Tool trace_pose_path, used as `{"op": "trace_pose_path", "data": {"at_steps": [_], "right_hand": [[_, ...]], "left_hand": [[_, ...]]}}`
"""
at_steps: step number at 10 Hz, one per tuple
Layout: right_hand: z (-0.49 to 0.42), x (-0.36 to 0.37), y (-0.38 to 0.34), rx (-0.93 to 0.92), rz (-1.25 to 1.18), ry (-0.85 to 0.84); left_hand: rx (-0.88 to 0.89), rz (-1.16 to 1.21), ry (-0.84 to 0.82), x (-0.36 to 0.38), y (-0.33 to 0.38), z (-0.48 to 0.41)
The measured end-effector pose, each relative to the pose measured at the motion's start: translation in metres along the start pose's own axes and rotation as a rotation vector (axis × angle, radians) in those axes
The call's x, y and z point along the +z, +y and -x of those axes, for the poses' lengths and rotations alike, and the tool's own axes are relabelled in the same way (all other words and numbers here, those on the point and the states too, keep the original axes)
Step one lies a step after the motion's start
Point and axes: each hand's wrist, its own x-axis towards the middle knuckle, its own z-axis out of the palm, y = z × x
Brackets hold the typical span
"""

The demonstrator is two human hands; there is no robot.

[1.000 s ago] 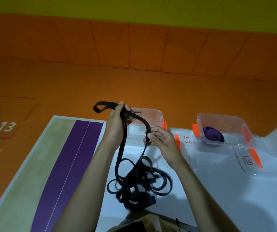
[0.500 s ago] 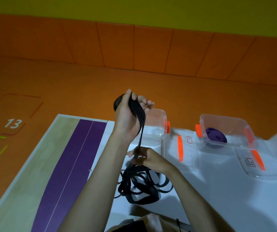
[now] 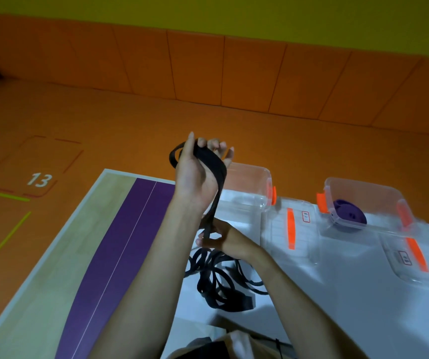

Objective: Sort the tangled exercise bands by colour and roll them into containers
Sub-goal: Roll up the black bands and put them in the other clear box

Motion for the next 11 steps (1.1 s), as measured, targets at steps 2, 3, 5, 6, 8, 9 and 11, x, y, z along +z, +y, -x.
{"op": "trace_pose_path", "data": {"at_steps": [2, 3, 5, 6, 8, 9, 11], "right_hand": [[-0.011, -0.007, 0.014, -0.002, -0.111, 0.252], [-0.001, -0.022, -0.002, -0.092, -0.23, 0.373], [0.017, -0.047, -0.056, -0.271, -0.365, 0.512], [0.02, -0.055, -0.08, -0.329, -0.376, 0.54], [0.024, -0.059, -0.105, -0.361, -0.406, 0.524], [0.028, -0.063, -0.1, -0.361, -0.459, 0.557], [0.046, -0.08, -0.07, -0.352, -0.543, 0.625]], "left_hand": [[0.079, -0.121, -0.028, -0.039, 0.001, -0.037], [0.101, -0.117, -0.141, -0.064, -0.003, -0.047], [0.073, -0.883, 0.052, -0.117, -0.045, -0.066], [-0.135, -1.094, 0.036, -0.132, -0.064, -0.061], [-0.307, -0.78, -0.223, -0.12, -0.074, -0.042], [-0.275, -0.687, -0.235, -0.108, -0.068, -0.043], [-0.076, -0.561, -0.145, -0.082, -0.048, -0.043]]}}
